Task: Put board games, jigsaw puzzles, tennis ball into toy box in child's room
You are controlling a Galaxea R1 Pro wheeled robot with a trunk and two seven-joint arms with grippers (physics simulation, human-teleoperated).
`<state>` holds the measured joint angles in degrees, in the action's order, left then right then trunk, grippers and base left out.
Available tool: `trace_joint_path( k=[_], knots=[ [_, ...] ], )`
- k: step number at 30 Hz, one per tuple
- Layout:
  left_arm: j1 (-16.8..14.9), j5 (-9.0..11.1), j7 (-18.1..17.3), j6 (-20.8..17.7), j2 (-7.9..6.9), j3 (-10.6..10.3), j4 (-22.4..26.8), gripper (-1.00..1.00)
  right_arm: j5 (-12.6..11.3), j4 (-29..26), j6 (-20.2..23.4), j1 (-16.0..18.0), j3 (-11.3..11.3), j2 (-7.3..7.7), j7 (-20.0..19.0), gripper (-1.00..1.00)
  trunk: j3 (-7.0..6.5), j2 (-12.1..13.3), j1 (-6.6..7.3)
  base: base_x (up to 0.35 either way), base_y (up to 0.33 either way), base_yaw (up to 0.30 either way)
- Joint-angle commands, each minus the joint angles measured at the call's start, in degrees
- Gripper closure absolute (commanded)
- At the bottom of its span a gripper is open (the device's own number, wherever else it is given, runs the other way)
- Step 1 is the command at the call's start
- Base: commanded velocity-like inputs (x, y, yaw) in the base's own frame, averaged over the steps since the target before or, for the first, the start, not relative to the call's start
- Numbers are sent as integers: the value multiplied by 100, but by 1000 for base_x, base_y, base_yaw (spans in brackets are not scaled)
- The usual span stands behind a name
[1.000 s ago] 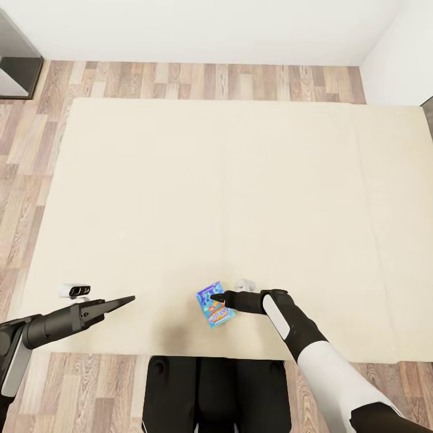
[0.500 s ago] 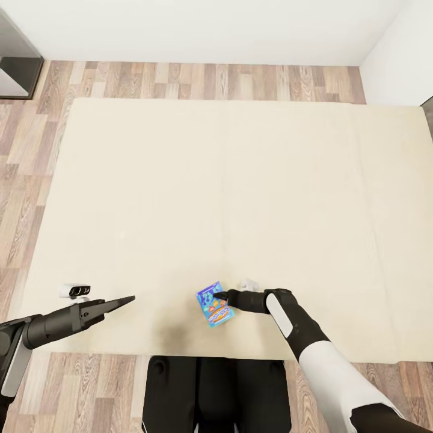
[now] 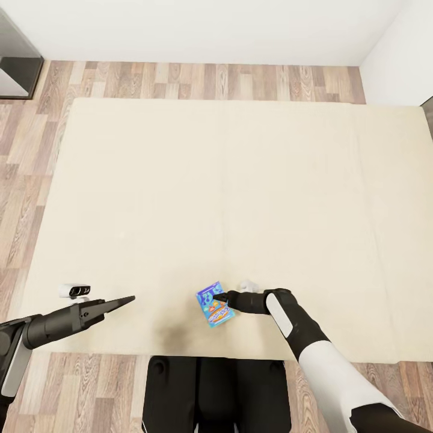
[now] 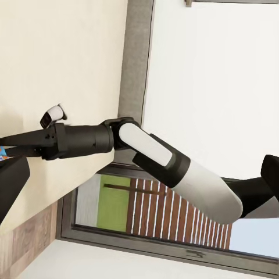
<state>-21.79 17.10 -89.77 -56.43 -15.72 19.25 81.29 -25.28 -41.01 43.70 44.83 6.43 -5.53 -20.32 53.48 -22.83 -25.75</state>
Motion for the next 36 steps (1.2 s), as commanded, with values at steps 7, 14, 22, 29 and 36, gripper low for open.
trace_joint_path(
  k=[7,14,22,29,36],
  knots=[
    [-1,-3,-23,-61,-1,0,1,-100,-1,-4,167,0,-3,-6,-42,-100,6,-9,-3,0,0,0],
    [-1,-4,-23,-58,-5,0,1,-100,-11,-6,233,1,-10,-2,-55,-100,6,-9,-3,0,0,0],
    [-1,-4,-23,-60,-5,0,1,-100,-12,-10,235,-1,-10,-7,-66,-100,6,-9,-3,0,0,0],
    [-1,-4,-23,-60,-3,0,1,-100,3,-7,234,-1,-6,-15,-268,-100,6,-9,-3,0,0,0],
    [-1,-4,-23,-60,-2,0,1,-100,-1,-4,233,-1,-8,-18,-501,-100,6,-9,-3,0,0,0]
  ],
)
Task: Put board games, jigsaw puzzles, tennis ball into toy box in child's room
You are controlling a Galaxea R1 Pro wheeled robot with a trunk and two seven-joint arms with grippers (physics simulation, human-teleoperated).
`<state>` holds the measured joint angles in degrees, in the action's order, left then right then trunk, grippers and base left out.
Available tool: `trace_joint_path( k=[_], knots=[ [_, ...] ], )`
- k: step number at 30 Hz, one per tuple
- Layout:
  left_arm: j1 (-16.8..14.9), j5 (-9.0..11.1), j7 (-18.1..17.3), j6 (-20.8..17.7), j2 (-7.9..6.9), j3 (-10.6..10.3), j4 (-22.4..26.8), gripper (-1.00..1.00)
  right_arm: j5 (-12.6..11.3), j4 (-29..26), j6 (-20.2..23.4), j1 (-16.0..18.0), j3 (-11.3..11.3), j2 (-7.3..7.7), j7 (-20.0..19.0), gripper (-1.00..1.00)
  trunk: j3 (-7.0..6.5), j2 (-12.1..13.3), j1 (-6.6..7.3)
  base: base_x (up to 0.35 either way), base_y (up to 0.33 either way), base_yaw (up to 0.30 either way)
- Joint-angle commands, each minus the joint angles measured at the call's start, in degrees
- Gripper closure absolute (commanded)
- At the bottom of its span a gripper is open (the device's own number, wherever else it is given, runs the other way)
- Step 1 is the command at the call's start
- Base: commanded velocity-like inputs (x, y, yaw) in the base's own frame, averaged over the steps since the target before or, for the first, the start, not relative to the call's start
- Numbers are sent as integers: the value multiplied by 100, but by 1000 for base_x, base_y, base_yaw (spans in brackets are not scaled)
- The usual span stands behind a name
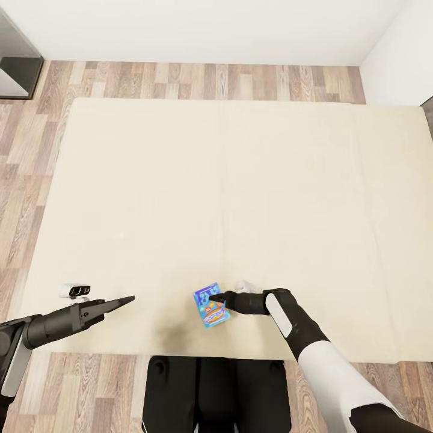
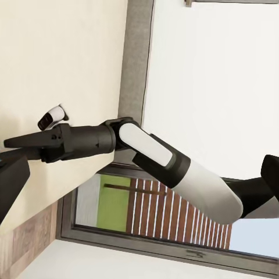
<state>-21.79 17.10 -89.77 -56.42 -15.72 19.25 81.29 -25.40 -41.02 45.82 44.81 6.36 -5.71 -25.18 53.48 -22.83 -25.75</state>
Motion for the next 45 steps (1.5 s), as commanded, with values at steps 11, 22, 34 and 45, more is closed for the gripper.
trace_joint_path(
  k=[11,22,34,45],
  knots=[
    [-1,-4,-23,-58,-1,0,1,-100,17,5,-31,1,-4,13,-12,-100,6,-9,-3,0,0,0],
    [-1,-4,-23,-61,-3,0,1,-100,45,6,-215,1,5,27,-7,-100,6,-9,-3,0,0,0],
    [-1,-4,-23,-61,-8,0,1,-100,52,6,-233,0,5,26,-20,-100,6,-9,-3,0,57,0],
    [-1,-4,-23,-62,-9,0,1,-100,52,6,-227,1,5,26,-17,-100,6,-9,-3,0,32,0]
  ],
)
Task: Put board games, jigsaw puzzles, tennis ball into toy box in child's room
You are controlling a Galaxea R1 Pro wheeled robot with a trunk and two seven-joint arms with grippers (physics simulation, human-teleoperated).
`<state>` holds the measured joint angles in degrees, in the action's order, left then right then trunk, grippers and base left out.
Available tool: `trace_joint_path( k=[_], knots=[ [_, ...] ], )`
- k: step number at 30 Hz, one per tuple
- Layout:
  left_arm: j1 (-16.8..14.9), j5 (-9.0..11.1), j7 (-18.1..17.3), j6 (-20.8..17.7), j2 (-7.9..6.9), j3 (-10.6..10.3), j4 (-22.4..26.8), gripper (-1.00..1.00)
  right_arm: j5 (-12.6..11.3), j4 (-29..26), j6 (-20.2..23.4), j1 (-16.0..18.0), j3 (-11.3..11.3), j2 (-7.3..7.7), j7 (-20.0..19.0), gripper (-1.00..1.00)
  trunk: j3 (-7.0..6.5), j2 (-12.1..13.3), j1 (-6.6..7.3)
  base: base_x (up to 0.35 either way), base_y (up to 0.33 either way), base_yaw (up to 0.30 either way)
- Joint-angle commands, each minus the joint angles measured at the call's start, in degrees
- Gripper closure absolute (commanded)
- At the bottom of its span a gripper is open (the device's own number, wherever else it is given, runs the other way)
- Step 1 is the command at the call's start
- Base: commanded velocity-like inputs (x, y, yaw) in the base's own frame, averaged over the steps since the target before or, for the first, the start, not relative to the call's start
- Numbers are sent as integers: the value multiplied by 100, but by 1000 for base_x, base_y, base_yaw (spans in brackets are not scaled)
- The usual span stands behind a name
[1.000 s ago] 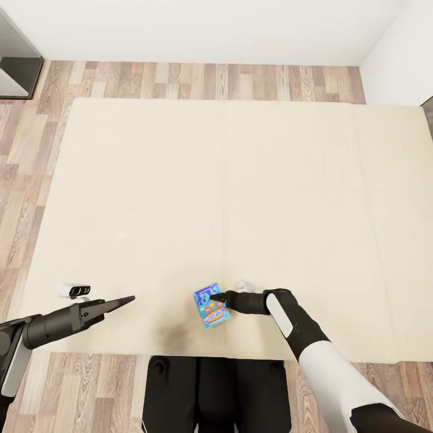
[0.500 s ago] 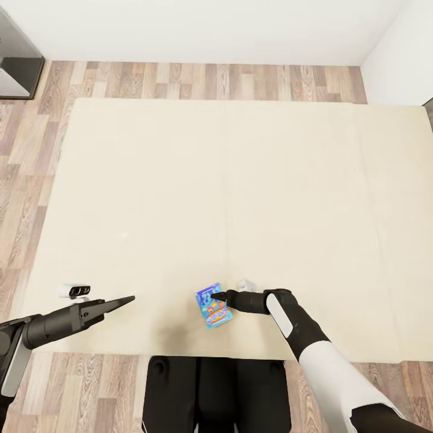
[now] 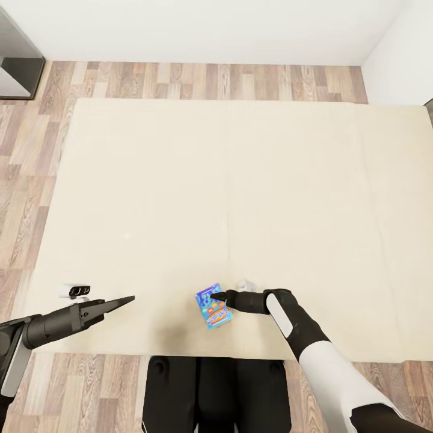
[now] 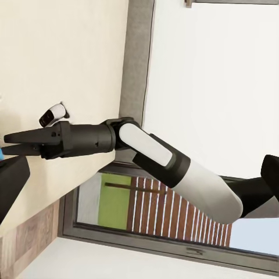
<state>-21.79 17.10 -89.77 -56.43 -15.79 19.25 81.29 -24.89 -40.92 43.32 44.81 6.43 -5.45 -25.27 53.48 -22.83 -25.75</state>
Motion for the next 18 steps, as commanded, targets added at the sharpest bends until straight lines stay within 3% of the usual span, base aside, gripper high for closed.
trace_joint_path(
  k=[1,18],
  knots=[
    [-1,-4,-23,-58,-1,0,1,-100,4,-4,32,1,-1,0,-3,-100,6,-9,-3,0,3,0],
    [-1,-4,-23,-56,2,0,1,-100,22,145,56,3,-1,-9,68,-100,6,-9,-3,0,0,0]
  ],
)
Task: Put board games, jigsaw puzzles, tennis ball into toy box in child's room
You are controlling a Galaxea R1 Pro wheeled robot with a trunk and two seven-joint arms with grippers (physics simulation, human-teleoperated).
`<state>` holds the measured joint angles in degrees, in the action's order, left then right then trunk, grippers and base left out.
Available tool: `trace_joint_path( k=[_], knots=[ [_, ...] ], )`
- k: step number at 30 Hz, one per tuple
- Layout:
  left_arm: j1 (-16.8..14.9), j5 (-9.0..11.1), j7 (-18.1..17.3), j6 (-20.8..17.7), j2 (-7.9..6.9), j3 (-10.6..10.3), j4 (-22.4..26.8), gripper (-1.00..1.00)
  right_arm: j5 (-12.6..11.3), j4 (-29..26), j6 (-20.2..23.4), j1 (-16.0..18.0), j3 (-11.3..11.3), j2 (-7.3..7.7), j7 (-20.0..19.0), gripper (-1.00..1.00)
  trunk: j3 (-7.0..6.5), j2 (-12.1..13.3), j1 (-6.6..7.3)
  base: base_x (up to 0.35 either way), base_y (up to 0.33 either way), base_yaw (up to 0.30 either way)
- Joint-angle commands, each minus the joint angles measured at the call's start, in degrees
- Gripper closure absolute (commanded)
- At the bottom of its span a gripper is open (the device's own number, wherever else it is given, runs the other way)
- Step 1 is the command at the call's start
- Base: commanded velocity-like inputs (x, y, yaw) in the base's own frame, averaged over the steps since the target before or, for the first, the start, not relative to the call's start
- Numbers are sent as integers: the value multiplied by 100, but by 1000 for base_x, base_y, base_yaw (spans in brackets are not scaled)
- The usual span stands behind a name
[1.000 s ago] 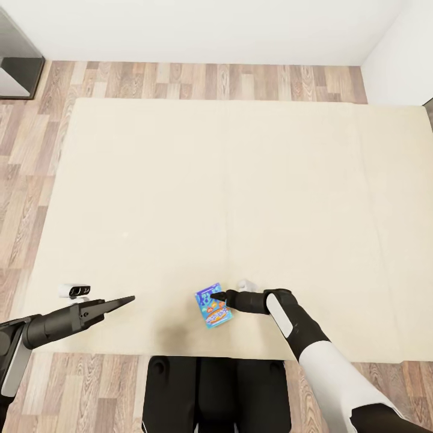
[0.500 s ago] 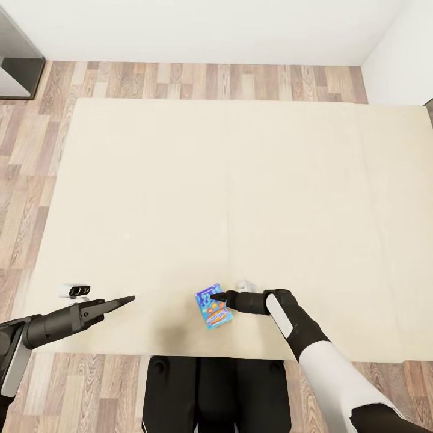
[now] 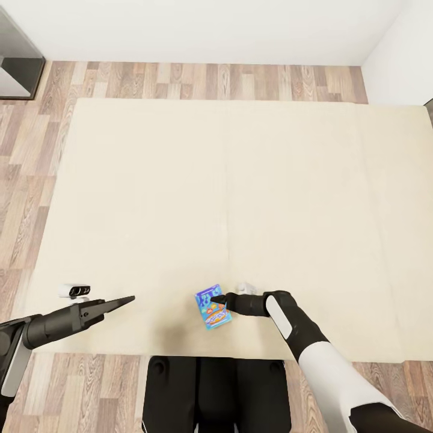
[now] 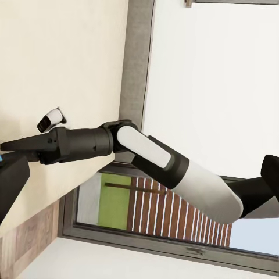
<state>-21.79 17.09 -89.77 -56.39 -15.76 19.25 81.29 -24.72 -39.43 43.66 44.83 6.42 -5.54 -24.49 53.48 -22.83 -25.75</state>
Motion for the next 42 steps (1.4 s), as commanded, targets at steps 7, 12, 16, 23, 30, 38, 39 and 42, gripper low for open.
trace_joint_path(
  k=[7,12,16,23,30,38,39,42],
  knots=[
    [-1,-4,-23,-60,-5,4,1,-100,6,-3,20,0,-1,1,-20,-100,6,-9,-3,0,0,0],
    [-1,-4,-23,-63,-6,3,1,-100,-23,-10,18,0,-2,3,-38,-100,6,-9,-3,0,0,0],
    [-1,-4,-23,-63,-6,2,1,-100,-36,-11,20,2,-2,8,-56,-100,6,-9,-3,0,0,0],
    [-1,-4,-23,-65,-6,1,1,-100,-41,-11,26,4,-3,8,-65,-100,6,-9,-3,0,0,0],
    [-1,-4,-23,-64,-6,1,1,-100,-41,-12,28,8,-1,3,-57,-100,6,-9,-3,0,0,0],
    [-1,-6,-23,-64,-6,0,1,-100,-41,-12,29,8,-1,1,-58,-100,6,-9,-3,0,64,0],
    [-1,-5,-23,-64,-6,0,1,-100,-41,-11,29,7,-2,1,-57,-100,6,-9,-3,0,20,0],
    [-1,-5,-23,-63,-6,1,1,-100,-41,-12,29,4,-1,1,-56,-100,6,-9,-3,0,10,0]
  ],
)
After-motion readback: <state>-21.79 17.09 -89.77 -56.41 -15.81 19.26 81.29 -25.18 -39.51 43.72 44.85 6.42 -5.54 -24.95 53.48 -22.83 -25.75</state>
